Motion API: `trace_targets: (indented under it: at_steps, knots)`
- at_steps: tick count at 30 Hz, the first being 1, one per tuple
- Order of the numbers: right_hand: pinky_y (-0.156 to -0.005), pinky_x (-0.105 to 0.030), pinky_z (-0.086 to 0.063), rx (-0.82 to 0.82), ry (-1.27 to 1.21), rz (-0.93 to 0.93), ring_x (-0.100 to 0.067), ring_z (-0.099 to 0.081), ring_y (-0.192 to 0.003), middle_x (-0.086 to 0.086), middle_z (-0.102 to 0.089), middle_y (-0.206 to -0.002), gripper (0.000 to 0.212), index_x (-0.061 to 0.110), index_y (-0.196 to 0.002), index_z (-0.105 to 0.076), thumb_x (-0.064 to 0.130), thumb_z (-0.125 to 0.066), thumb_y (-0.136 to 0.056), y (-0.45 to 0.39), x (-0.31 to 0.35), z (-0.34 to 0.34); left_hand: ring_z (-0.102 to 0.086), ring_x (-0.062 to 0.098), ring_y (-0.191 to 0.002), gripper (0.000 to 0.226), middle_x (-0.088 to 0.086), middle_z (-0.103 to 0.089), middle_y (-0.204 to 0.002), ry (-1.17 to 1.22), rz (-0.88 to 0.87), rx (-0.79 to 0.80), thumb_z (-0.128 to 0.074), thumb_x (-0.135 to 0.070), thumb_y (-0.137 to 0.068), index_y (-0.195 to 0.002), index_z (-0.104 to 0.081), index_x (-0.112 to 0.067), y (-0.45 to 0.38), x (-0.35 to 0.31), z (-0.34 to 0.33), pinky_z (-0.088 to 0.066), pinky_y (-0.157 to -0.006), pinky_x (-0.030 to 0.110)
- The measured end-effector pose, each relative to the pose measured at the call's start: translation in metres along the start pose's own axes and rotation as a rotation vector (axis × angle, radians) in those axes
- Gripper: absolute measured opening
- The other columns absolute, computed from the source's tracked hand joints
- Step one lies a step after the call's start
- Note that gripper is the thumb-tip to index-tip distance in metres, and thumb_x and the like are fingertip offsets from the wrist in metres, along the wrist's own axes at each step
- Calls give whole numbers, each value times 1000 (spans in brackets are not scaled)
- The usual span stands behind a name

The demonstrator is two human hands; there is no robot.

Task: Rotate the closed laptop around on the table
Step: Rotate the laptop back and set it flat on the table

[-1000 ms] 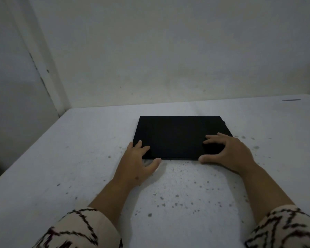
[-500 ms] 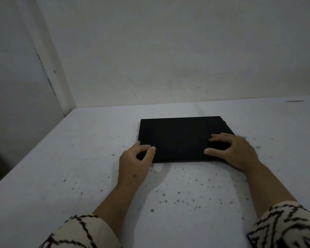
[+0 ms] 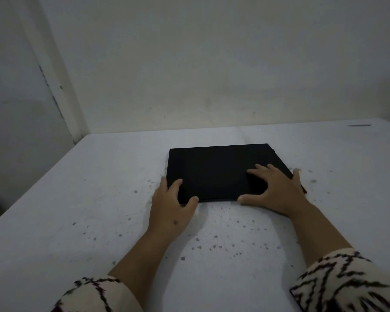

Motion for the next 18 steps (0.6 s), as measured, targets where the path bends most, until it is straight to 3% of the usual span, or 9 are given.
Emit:
trace_targets:
  at_steps: [3,8,14,18]
  knots:
    - [-107,-67,8,21,111,-22,-19,-9,-145,10,-17,-157,116,42,-140,-24,95,-37,-37,2,3,-6,-23,25,-141,66,7,-12,-157,-14,28,23,-55,-42,-83,-140,-32,-18,2,-3,-6,-27,-112,37]
    - [-114,-60,-5,12,75,17,-19,-13,-145,8,-21,-156,113,40,-139,-29,92,-43,-40,-2,5,-1,-33,25,-137,65,7,-21,-155,-14,35,11,-57,-38,-83,-138,-35,-12,7,0,-3,-32,-110,34]
    - [-115,-57,-8,-6,83,43,-19,-16,-144,9,-24,-155,118,41,-139,-31,94,-34,-34,-3,4,-1,-31,25,-138,65,8,-18,-156,-51,2,11,-55,-37,-85,-140,-32,-11,14,1,-3,-29,-111,31]
    - [-115,-55,-7,-7,87,44,-19,-14,-144,8,-22,-156,117,41,-140,-28,94,-33,-36,-1,4,-3,-26,25,-141,71,6,-15,-157,-180,-18,22,-51,-49,-83,-142,-27,-17,11,0,-5,-28,-112,36]
Point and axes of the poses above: each hand's wrist, its own y-axis away from the middle knuckle, its own z-axis out of the back of the hand, x = y × z, the point moved 9 cm from there along -y, towards the middle knuckle
